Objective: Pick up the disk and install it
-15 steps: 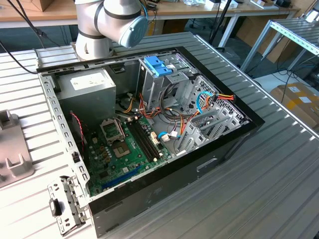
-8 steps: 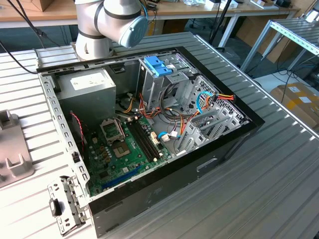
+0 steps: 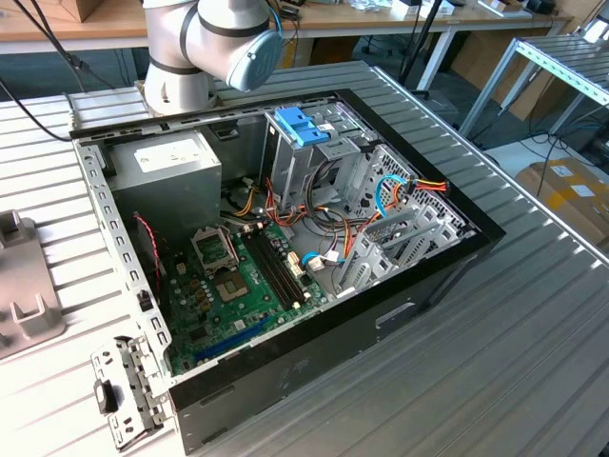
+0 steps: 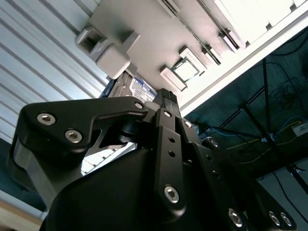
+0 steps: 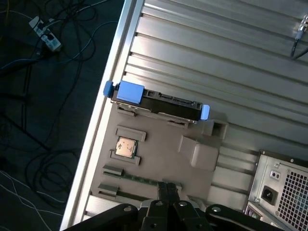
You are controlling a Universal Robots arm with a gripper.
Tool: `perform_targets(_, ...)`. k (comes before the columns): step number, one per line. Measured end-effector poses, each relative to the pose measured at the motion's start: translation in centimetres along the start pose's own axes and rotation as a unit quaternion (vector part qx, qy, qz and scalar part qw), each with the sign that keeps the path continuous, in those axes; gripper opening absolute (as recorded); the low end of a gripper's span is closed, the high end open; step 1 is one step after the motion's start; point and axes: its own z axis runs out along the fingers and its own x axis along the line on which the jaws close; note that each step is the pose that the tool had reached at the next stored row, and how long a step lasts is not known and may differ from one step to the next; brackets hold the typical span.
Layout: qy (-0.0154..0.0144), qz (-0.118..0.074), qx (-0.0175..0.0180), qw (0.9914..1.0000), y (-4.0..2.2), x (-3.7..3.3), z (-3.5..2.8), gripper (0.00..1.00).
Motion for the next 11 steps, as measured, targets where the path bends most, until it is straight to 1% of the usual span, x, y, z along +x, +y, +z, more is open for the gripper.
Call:
perform_targets(4, 0.0001, -0.019, -0.0005, 0.99982, 0.0, 0.0, 0.0, 0.11)
perform_targets(6, 0.0001, -0.036, -0.001, 0.99934, 0.0, 0.0, 0.0, 0.11)
perform_targets(8, 0.0002, -0.046, -0.0013, 0.99894, 0.0, 0.0, 0.0, 0.11)
perform_targets(11, 0.0003, -0.062, -0.0017, 0.99808, 0.0, 0.0, 0.0, 0.11)
